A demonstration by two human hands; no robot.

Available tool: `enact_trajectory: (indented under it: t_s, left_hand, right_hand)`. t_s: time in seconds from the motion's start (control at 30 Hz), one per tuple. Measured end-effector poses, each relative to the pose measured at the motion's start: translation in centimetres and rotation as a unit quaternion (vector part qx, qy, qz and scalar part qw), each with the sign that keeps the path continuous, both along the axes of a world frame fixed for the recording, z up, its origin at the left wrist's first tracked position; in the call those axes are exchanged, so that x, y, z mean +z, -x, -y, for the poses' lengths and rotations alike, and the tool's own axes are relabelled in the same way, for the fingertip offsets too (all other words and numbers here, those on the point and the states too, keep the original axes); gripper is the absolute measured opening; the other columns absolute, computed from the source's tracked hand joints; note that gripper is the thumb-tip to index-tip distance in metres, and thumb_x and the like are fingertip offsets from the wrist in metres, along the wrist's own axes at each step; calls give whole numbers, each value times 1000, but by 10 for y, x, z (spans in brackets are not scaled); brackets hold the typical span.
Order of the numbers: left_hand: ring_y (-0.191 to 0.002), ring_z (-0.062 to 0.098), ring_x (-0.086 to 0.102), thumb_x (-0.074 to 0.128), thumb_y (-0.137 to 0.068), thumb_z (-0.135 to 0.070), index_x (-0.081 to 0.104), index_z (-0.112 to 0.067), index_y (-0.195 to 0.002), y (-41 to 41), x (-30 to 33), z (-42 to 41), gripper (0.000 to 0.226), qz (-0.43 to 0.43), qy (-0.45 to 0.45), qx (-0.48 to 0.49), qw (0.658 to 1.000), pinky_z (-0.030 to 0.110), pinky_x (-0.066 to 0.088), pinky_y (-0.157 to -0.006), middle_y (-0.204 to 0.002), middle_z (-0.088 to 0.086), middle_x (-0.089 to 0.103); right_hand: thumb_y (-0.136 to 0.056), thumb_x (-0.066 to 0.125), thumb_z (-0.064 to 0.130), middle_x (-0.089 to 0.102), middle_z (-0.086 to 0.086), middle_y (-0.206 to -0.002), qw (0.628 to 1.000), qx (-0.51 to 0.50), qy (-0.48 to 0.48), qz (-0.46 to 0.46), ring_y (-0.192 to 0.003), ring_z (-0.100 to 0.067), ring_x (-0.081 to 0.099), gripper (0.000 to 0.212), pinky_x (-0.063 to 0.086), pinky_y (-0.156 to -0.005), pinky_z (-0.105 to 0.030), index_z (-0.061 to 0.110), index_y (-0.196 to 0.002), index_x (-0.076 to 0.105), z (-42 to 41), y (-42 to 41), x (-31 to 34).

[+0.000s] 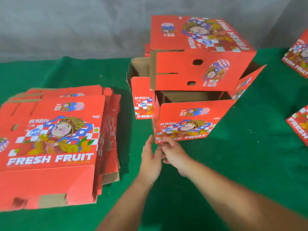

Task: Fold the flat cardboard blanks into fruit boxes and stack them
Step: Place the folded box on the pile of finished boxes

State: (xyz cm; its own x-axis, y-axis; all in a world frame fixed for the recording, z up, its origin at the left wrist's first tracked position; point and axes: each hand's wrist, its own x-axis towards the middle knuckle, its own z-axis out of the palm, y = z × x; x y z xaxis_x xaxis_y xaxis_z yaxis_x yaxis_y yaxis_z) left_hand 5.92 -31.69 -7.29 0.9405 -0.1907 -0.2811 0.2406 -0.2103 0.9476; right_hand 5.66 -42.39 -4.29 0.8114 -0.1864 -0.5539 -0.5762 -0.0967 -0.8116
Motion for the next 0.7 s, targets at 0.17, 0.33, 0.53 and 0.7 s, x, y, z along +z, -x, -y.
enact_trajectory:
  t_s: [0.17, 0.33, 0.53, 0.7]
  left_hand:
    - [-139, 29, 35, 56, -89, -31, 59, -26, -137, 7, 40, -63, 48, 318, -249, 59, 913, 46, 16, -122, -144, 4, 45]
    - [-155, 45, 5, 63, -84, -56, 35, -30, -156, -2, 40, -162, 81, 214, -467, 148, 845, 58, 0, -124, -166, 20, 21]
    - [-155, 46, 6, 42, -104, -37, 4, -16, -163, 6, 13, -191, 73, 52, -555, 37, 829, 51, 22, -123, -168, 24, 3]
    - [-146, 41, 30, 40, -106, -25, 24, -11, -154, 16, 43, -185, 53, 105, -568, 4, 816, 47, 37, -115, -158, 19, 28]
  right_hand:
    - [-110, 39, 18, 66, -4, -117, 994, 38, -102, -25, -89, -19, 60, 34, 50, -73, -27, 18, -142, 49, -60, -8, 16]
    - [-103, 51, 20, 66, 2, -117, 979, 204, 19, 22, -92, -17, 70, 44, 51, -73, -26, 24, -147, 46, -122, -12, 28]
    - [-98, 59, 25, 66, 10, -104, 959, 279, 45, 18, -82, -8, 72, 39, 56, -68, -22, 25, -137, 50, -164, -1, 25]
    - [-96, 64, 46, 74, 16, -87, 982, 184, -41, 23, -84, -6, 71, 12, 53, -71, -25, 35, -97, 62, -166, -5, 30]
